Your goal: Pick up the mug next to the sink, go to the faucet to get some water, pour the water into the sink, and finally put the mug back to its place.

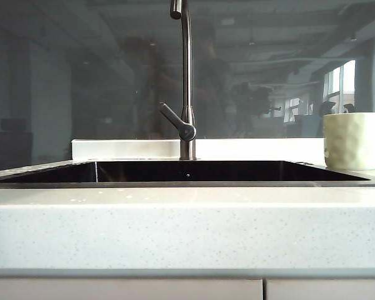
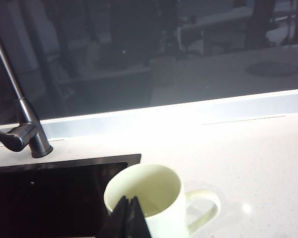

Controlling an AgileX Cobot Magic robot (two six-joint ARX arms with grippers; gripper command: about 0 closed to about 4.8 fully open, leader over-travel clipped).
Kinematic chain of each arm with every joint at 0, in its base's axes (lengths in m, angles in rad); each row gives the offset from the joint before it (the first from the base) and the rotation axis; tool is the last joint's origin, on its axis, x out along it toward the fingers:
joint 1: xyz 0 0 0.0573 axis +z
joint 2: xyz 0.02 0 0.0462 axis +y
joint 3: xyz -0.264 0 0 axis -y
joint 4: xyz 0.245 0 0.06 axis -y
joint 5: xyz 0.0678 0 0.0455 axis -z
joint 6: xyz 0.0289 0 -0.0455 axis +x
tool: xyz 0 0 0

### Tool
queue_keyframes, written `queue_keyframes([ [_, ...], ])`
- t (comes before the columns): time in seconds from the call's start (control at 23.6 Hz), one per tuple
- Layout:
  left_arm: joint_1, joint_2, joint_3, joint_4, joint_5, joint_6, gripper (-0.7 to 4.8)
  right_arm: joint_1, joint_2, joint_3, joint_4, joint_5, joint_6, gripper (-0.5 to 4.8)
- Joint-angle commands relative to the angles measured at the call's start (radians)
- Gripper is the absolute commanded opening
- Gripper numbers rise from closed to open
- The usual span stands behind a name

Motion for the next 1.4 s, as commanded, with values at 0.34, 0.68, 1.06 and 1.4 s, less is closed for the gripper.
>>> queue_keyframes([
  [0.34, 0.058, -0.329, -0.433, 0.217, -0.083, 0.005, -0.03, 0.001, -0.002, 0.003, 0.018, 0.0, 0.004, -0.09],
  [0.68, 0.059, -0.652, -0.941, 0.408, -0.243, -0.022, -0.03, 0.001, -0.002, 0.003, 0.018, 0.0, 0.004, -0.09],
  [1.06, 0.095, -1.18, -1.632, 0.756, -0.242, -0.174, -0.03, 0.002, -0.002, 0.003, 0.018, 0.0, 0.004, -0.09],
  [1.4, 0.095, -1.334, -1.725, 0.705, -0.294, -0.073, -0.03, 0.002, -0.002, 0.003, 0.018, 0.0, 0.004, -0.09],
])
